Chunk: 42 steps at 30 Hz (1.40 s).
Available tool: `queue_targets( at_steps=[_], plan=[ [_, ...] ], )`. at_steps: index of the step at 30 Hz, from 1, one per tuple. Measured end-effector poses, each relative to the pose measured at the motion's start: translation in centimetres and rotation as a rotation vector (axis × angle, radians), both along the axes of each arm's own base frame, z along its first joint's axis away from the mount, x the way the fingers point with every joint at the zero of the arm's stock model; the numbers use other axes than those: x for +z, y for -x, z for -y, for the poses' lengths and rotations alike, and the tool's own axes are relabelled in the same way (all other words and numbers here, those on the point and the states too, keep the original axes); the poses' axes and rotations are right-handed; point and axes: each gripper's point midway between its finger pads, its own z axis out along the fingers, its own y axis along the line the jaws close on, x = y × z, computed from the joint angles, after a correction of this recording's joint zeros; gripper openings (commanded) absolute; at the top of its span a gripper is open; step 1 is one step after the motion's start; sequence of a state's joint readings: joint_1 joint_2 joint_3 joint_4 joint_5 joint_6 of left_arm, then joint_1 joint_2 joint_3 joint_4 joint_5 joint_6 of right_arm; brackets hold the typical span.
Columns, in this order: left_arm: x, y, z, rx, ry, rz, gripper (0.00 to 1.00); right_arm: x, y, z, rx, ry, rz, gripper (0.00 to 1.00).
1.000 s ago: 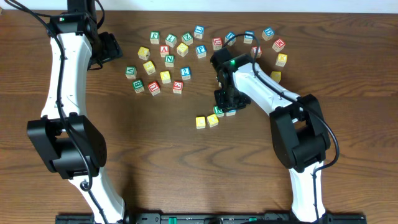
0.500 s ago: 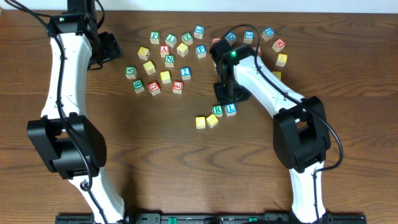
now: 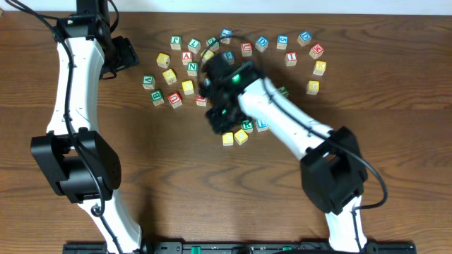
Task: Spell out CORL
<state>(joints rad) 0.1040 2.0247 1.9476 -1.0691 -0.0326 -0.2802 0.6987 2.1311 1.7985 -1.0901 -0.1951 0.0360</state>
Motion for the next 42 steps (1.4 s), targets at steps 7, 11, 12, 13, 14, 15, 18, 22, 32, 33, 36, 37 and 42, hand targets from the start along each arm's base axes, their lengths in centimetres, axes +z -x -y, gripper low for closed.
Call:
queue_targets(
  at_steps=[7,11,12,13,14,15,18,22,32,33,36,37,42],
  plan=[
    [0.0,0.0,0.0,0.000,0.000,0.000,0.80,-2.0,5.1,-2.3,0.175,0.030,-0.043,0.33],
    [0.0,0.0,0.0,0.000,0.000,0.000,0.80,-3.7,6.6,-1.0,0.201,0.080,-0.080,0.33],
    [0.0,0.0,0.0,0.000,0.000,0.000,0.80,-4.2,6.8,-0.5,0.199,0.100,-0.088,0.33],
    [0.0,0.0,0.0,0.000,0.000,0.000,0.80,-4.4,6.8,-0.2,0.196,0.107,-0.088,0.33],
    [0.0,0.0,0.0,0.000,0.000,0.000,0.80,-4.6,6.4,0.4,0.180,0.129,-0.079,0.33],
    [0.0,0.0,0.0,0.000,0.000,0.000,0.80,-4.6,6.1,0.6,0.170,0.136,-0.073,0.33],
    [0.0,0.0,0.0,0.000,0.000,0.000,0.80,-4.7,4.8,1.3,0.142,0.153,-0.041,0.33],
    [0.0,0.0,0.0,0.000,0.000,0.000,0.80,-4.7,3.2,1.6,0.101,0.151,0.003,0.34],
    [0.0,0.0,0.0,0.000,0.000,0.000,0.80,-4.7,2.1,1.2,0.091,0.140,0.049,0.29],
    [0.0,0.0,0.0,0.000,0.000,0.000,0.80,-4.7,2.0,1.2,0.087,0.141,0.051,0.30],
    [0.0,0.0,0.0,0.000,0.000,0.000,0.80,-4.6,2.5,1.7,0.088,0.157,0.028,0.35],
    [0.0,0.0,0.0,0.000,0.000,0.000,0.80,-4.4,2.7,1.9,0.087,0.166,0.016,0.35],
    [0.0,0.0,0.0,0.000,0.000,0.000,0.80,-3.1,3.9,4.2,0.079,0.215,-0.049,0.29]
  ],
)
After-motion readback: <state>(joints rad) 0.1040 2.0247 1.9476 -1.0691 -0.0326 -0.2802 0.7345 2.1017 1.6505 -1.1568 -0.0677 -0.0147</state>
